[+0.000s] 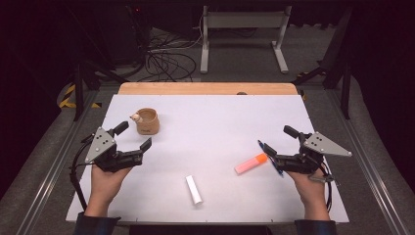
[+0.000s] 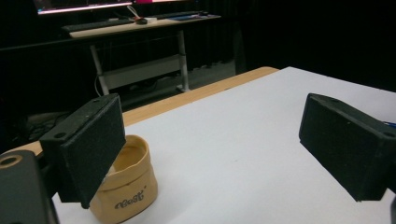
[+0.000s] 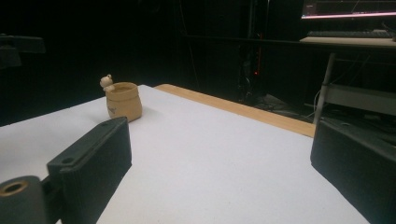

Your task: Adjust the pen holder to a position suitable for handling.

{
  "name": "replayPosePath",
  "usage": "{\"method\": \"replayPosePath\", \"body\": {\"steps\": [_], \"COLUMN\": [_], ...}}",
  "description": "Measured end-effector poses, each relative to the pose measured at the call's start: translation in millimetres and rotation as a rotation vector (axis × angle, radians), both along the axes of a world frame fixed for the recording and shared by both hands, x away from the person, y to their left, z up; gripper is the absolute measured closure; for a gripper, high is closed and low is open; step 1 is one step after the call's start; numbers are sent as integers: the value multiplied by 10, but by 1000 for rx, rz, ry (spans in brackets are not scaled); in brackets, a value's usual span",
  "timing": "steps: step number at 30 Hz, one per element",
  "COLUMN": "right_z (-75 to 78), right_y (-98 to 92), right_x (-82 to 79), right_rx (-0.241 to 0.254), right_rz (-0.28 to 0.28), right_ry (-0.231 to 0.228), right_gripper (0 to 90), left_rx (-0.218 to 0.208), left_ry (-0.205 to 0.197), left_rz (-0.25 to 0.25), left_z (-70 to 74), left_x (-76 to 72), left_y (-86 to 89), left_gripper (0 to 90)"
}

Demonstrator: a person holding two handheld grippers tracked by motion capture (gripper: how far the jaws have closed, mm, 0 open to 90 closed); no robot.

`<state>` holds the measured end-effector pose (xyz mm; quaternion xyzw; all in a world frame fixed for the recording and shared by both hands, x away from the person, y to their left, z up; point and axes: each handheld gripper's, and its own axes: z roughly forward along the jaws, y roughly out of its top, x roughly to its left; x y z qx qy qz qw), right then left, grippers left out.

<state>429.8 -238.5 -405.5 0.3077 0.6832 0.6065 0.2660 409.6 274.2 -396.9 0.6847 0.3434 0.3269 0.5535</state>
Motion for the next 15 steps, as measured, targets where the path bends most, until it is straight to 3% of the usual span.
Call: {"method": "replayPosePath", "body": {"steps": [5, 15], "right_z": [2, 18], "right_y": [8, 46], "right_x": [-6, -16], "right_rx": [-6, -31], "right_rz": [-6, -13], "right_ry": [6, 7], "right_gripper": [59, 60], "left_rx": [24, 18], "left_ry": [13, 25], "left_rz": [71, 144], "left_z": [-62, -133], "left_x": [59, 207], "left_y": [18, 33], "left_gripper": [67, 74]}}
